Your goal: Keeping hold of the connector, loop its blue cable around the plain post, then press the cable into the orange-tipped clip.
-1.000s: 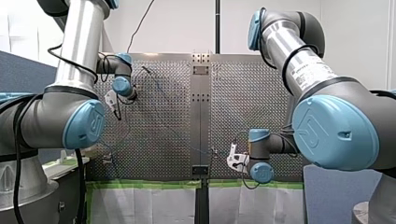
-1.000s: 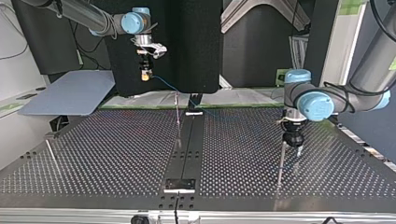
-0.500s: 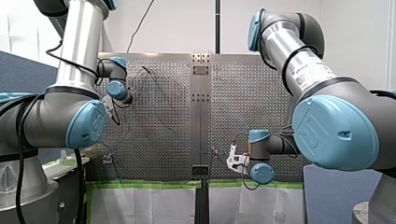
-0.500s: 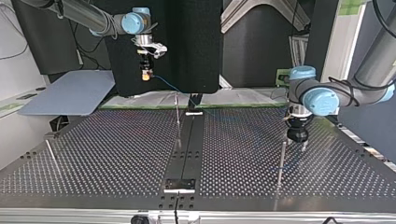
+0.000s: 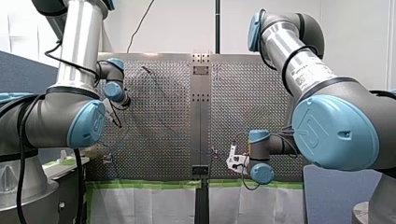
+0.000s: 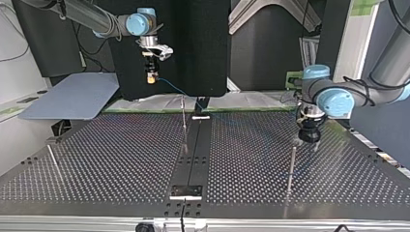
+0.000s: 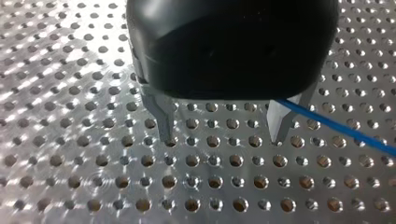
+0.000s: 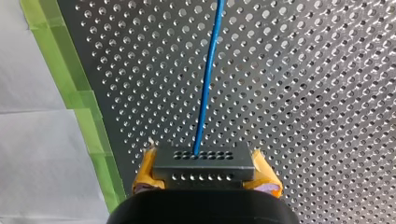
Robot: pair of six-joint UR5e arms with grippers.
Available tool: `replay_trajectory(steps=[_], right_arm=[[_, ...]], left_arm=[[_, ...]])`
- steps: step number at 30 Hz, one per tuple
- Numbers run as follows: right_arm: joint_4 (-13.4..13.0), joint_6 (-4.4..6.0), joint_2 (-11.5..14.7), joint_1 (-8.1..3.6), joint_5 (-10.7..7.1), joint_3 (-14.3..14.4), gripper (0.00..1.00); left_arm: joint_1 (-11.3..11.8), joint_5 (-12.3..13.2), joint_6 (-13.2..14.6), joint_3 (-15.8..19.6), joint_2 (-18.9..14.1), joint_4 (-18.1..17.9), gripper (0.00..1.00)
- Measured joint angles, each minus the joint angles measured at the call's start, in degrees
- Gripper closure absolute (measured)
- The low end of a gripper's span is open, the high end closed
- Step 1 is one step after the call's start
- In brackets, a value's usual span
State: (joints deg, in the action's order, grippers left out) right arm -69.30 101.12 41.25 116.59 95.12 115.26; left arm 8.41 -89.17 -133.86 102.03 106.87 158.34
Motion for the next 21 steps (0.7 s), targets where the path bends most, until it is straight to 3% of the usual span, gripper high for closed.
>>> replay_trajectory(steps=[7, 12, 21], right_arm=[[-0.02, 0.23, -0.16, -0.01, -0.04, -0.08, 1.0], [0.04, 0.33, -0.3, 0.0, -0.11, -0.14, 1.0], [0.44, 0.35, -0.41, 0.0, -0.11, -0.15, 1.0]], left_arm=[[-0.29, -0.82, -0.83, 1.22, -2.44, 1.45, 0.0], [-0.77, 0.99, -0.44, 3.8, -4.84, 0.0, 0.0], [-1.43, 2.22, 1.75, 6.7, -6.36, 0.66, 0.0]])
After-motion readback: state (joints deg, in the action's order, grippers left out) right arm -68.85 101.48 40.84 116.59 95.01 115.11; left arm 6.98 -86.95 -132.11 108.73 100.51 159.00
